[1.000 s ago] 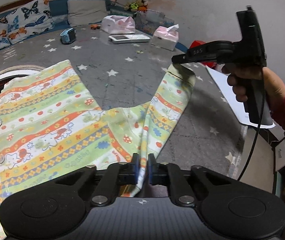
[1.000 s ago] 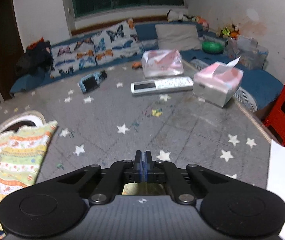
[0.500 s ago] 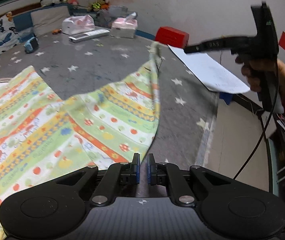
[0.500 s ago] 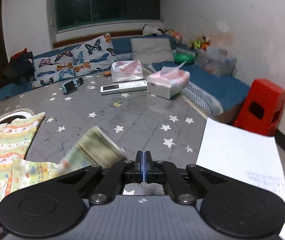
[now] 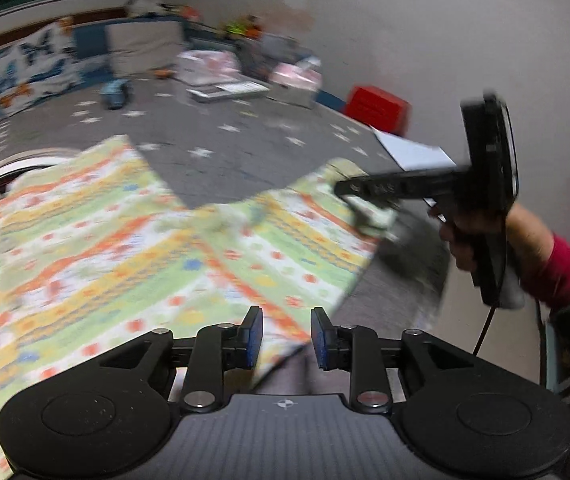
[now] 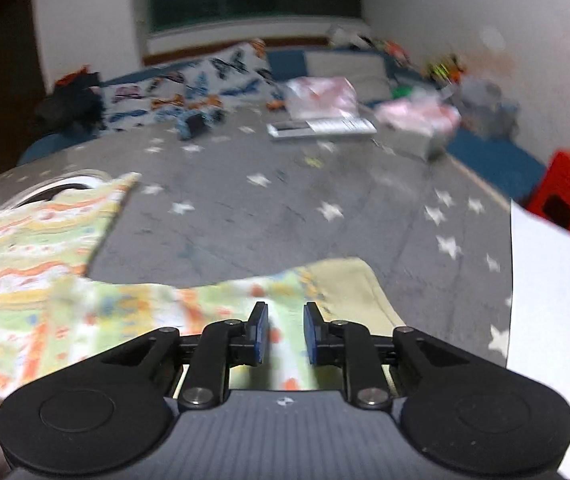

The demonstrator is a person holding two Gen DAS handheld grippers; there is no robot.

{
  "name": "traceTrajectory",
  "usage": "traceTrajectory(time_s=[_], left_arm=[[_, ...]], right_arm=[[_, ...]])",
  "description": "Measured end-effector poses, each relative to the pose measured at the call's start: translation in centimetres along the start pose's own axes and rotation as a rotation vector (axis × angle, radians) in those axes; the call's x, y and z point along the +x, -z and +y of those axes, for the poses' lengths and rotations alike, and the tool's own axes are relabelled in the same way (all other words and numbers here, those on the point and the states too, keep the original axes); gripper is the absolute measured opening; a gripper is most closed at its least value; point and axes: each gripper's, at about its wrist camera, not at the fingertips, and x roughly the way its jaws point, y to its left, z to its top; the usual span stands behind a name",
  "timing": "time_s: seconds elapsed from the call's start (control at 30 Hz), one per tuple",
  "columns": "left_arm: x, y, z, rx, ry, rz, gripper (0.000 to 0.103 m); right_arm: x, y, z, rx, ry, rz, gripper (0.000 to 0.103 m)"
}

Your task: Fold clothes

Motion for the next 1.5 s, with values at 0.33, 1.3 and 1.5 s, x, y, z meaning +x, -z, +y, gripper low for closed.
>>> traceTrajectory(time_s=[0.33, 1.3, 1.5], left_arm=[[-6.8, 2.9, 8.9, -0.266, -0.292, -0.102, 0.036], [-16.4, 6.8, 19.7, -0.496, -0.719, -0.291, 0.001], [-22.3, 11.1, 19.5, -0.603, -0.818, -0.386, 0.001]], right_arm=[[1.7, -2.1, 0.9, -0.019, 0.036, -0.027, 0.024], [2.2, -0.1, 4.5, -0.017, 0.055, -0.070, 0.078], [2.2, 0.2, 4.6, -0.022, 0.051, -0.070, 0.092]])
